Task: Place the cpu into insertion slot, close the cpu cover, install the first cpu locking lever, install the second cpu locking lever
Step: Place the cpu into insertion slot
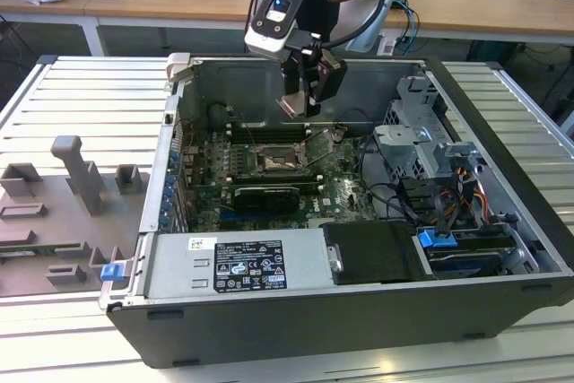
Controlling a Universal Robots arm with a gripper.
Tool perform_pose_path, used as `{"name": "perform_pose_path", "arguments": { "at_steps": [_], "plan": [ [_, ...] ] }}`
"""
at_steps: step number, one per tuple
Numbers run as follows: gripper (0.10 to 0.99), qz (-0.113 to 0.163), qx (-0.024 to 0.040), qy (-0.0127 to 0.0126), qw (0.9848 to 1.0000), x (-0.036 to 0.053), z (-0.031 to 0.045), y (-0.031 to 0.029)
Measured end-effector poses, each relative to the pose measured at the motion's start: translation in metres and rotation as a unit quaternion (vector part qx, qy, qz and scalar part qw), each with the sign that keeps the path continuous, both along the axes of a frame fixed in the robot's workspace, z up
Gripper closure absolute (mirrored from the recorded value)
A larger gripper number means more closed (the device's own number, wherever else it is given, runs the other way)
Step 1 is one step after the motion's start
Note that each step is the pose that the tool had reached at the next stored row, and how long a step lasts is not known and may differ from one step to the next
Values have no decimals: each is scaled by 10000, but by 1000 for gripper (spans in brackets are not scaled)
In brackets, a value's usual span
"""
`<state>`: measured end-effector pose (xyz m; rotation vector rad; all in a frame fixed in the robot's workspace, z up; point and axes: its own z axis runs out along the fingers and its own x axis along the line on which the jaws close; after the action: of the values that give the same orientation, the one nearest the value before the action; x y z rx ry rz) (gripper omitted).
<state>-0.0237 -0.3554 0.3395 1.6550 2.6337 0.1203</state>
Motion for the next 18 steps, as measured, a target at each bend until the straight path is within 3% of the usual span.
{"name": "perform_pose_path", "arguments": {
  "at_steps": [2,18],
  "plan": [
    [545,-1,0,0,10000,0,-32,0],
    [545,-8,0,0,10000,0,-59,0]
  ]
}}
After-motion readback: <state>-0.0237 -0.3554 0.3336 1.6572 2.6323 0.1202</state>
